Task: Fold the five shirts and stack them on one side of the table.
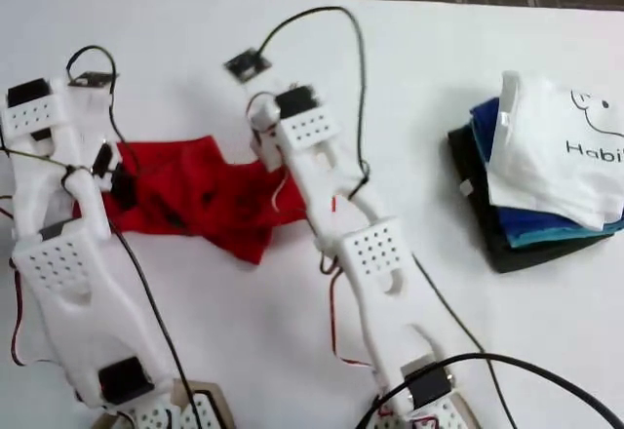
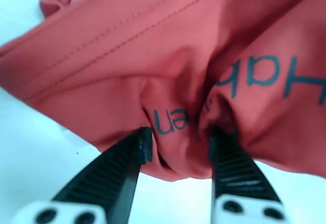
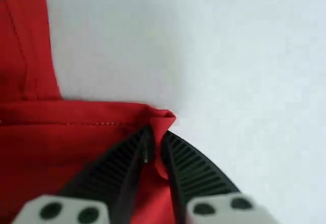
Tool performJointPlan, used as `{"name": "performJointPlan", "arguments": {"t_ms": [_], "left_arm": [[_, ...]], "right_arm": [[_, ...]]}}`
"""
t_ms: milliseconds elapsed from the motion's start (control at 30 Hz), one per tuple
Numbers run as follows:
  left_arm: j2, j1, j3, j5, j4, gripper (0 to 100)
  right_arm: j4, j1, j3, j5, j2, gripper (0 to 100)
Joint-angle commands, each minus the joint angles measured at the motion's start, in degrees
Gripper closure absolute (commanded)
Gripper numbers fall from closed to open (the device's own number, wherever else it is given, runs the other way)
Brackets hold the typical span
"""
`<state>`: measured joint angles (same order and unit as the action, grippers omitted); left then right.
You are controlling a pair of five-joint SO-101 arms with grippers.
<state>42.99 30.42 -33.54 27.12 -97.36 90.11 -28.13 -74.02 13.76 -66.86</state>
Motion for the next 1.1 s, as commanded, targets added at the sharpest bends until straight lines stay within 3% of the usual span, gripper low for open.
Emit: {"name": "performJointPlan", "arguments": {"t_ms": [0, 267, 567, 667, 867, 1067], "left_arm": [[-3.2, -0.4, 0.1, 0.1, -0.1, 79], [-0.4, 0.1, -1.3, 0.0, -0.7, 79], [-7.0, -0.1, -19.2, -3.9, -4.8, 79], [-8.4, -0.4, -22.5, -4.0, -4.8, 78], [-4.0, -7.8, -23.6, -4.0, -4.5, 66], [1.6, -13.5, -24.0, -4.9, 0.4, 65]], "right_arm": [[4.0, 2.2, -10.1, 0.4, 6.4, 97.8], [7.6, 6.1, -17.4, 3.2, 9.6, 97.8], [8.5, 5.9, -14.1, 3.3, 24.0, 97.8], [8.5, 5.0, -5.3, 3.3, 33.0, 97.8], [8.4, 0.2, 22.4, 3.2, 57.1, 97.8], [8.0, -1.5, 53.5, 3.2, 82.5, 97.8]]}}
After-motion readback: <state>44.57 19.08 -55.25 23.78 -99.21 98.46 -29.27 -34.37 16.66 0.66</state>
